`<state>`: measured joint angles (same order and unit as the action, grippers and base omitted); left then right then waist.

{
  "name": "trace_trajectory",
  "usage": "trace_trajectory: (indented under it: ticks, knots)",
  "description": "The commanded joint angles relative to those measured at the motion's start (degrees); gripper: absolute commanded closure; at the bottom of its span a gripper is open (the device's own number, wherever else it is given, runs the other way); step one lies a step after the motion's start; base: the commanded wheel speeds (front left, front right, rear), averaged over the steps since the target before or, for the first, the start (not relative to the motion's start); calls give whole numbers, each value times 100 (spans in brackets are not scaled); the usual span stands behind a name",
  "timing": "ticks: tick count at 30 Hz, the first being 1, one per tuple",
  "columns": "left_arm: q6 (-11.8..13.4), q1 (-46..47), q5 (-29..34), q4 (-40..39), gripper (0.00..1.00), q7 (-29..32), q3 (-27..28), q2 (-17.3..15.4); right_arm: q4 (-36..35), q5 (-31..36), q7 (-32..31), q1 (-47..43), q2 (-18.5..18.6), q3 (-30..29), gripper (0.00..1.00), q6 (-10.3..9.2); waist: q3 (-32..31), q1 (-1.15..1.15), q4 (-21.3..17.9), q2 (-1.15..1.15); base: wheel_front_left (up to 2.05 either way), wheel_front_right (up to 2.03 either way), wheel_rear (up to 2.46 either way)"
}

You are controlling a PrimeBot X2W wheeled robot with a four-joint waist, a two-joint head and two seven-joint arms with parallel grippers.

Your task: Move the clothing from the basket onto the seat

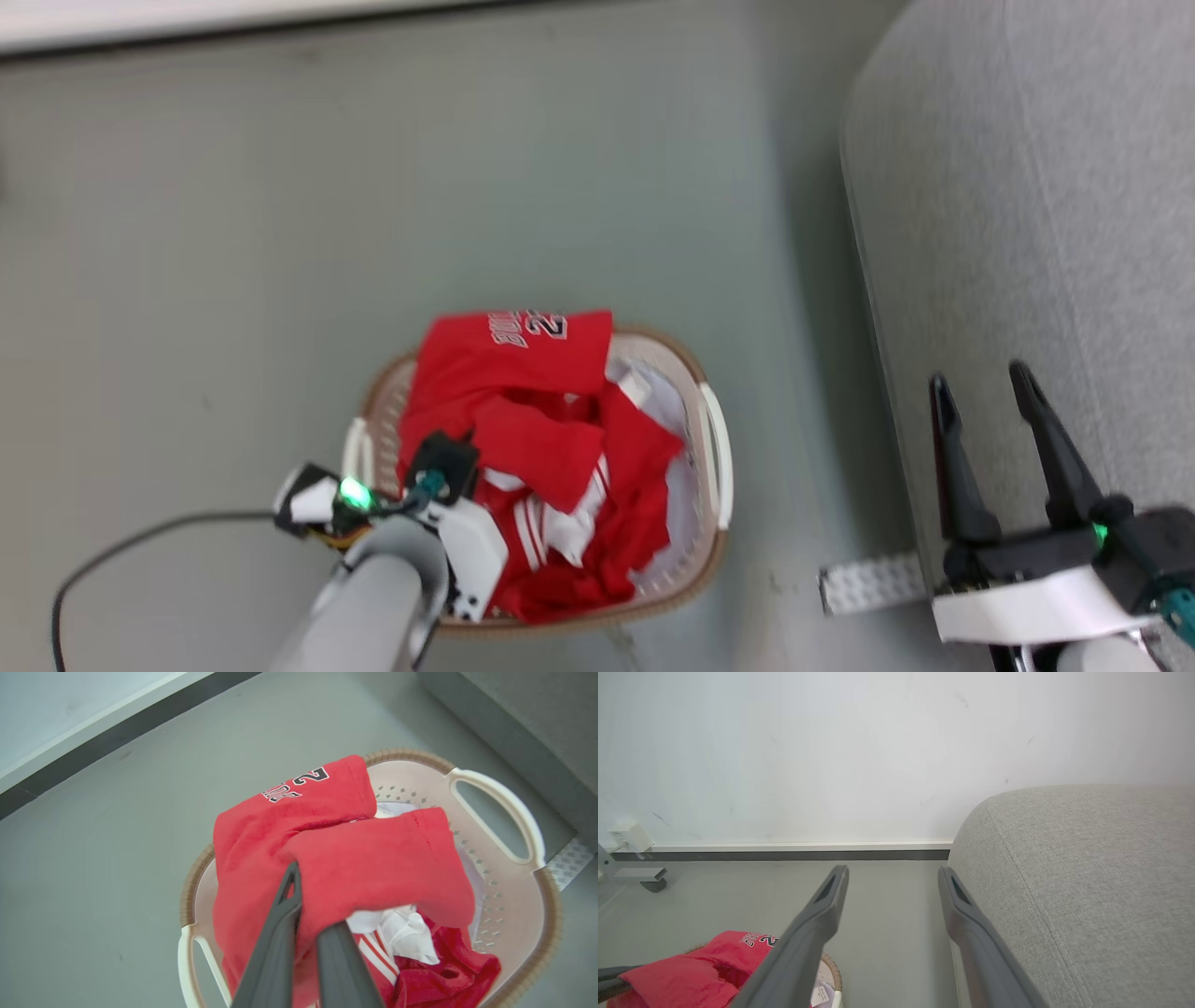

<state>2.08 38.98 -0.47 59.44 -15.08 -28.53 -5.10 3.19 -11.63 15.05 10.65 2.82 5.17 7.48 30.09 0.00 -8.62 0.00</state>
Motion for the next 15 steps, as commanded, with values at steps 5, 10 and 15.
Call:
trace_trajectory:
  ticks: [5, 10, 15]
  knots:
    - [-91, -811, -309, -793, 100, -7, 133, -70, 228, -65, 20, -500, 12, -176, 0, 2, -1508, 0, 662, 0, 0, 0, 0]
    - [-247, -1429, -563, -1473, 100, -8, 172, -128, 415, -49, 20, -909, 13, -237, 0, 2, -2303, 0, 882, 0, 0, 0, 0]
    - [-324, -1762, -764, -2358, 100, 235, 213, -186, 500, 6, 20, -1181, 12, -223, 0, 2, -2864, 0, 1005, 0, 0, 0, 0]
